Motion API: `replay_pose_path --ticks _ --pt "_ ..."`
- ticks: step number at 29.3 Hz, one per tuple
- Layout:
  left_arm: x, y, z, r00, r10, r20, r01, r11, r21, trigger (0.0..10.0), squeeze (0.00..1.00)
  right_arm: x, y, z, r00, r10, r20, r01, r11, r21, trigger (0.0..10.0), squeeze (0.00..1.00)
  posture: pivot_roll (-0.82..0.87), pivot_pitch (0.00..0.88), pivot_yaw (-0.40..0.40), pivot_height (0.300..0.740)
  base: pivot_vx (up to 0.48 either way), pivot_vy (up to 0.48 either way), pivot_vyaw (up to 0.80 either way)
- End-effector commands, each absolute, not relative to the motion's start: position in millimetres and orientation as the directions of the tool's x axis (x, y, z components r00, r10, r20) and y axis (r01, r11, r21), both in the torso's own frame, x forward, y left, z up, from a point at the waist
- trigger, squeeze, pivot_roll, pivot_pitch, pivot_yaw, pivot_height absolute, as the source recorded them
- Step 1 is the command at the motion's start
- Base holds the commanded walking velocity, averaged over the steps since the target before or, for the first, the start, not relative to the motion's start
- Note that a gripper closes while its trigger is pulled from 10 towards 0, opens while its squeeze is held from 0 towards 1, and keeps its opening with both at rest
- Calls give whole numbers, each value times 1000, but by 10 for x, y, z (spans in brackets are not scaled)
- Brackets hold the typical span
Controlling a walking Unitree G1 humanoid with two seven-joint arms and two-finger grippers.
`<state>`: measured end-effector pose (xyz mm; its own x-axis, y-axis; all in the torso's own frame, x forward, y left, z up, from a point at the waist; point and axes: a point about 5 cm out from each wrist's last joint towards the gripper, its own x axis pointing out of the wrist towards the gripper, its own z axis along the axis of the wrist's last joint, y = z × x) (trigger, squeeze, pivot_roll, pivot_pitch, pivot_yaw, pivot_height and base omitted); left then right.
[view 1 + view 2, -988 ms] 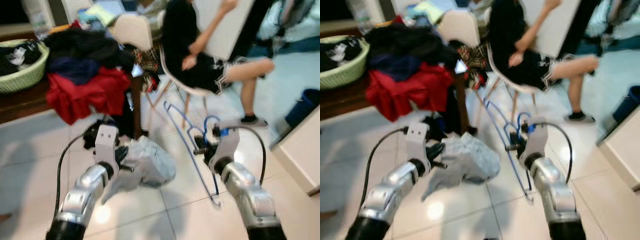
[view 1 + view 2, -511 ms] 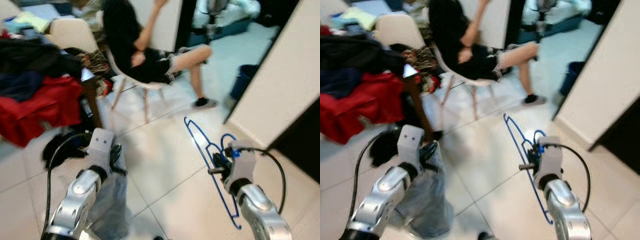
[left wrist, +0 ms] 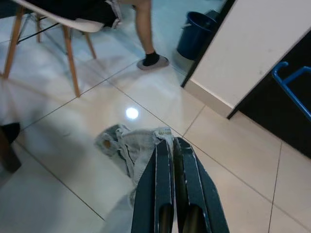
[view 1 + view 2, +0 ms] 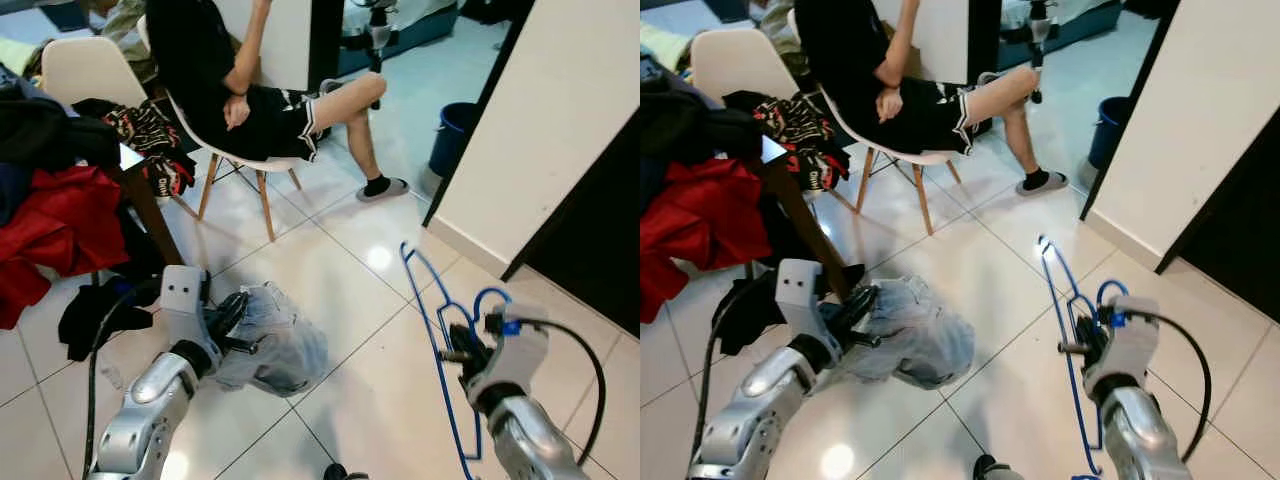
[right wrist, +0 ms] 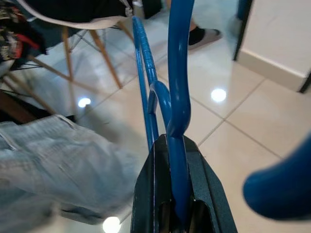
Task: Hang hanger
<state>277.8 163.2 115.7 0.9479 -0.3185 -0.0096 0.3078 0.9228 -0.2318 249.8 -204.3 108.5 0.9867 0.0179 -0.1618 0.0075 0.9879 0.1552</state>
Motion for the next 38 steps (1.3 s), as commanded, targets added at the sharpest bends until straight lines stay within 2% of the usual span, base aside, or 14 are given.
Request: replay_pose_path --ticks 1,3,7,10,24,38 --pt "2756 1675 1141 950 -313 -15 300 922 -245 10000 0 2472 -2042 1013 982 23 -190 10 986 167 10000 0 57 201 -15 740 0 0 0" --pt "2771 1700 1146 948 -318 -11 302 908 -289 10000 0 2492 -1954 1023 977 94 -193 -68 988 140 10000 0 63 209 -28 740 0 0 0" --pt "2777 1699 1152 946 -323 -9 306 903 -303 10000 0 2486 -1961 1029 975 111 -191 -80 984 160 10000 0 59 212 -32 740 0 0 0" --pt "2809 1692 1156 943 -334 -8 315 897 -310 10000 0 2479 -1957 1054 973 147 -177 -113 976 185 10000 0 59 216 -31 740 0 0 -800" --pt "2863 1667 1177 936 -351 -10 331 891 -309 10000 0 2530 -1955 1075 972 160 -174 -132 978 161 10000 0 56 212 -27 740 0 0 -40" --pt "2895 1635 1198 934 -356 -8 340 898 -278 10000 0 2549 -1950 1093 969 193 -152 -167 972 164 10000 0 54 201 -28 740 0 0 -800"
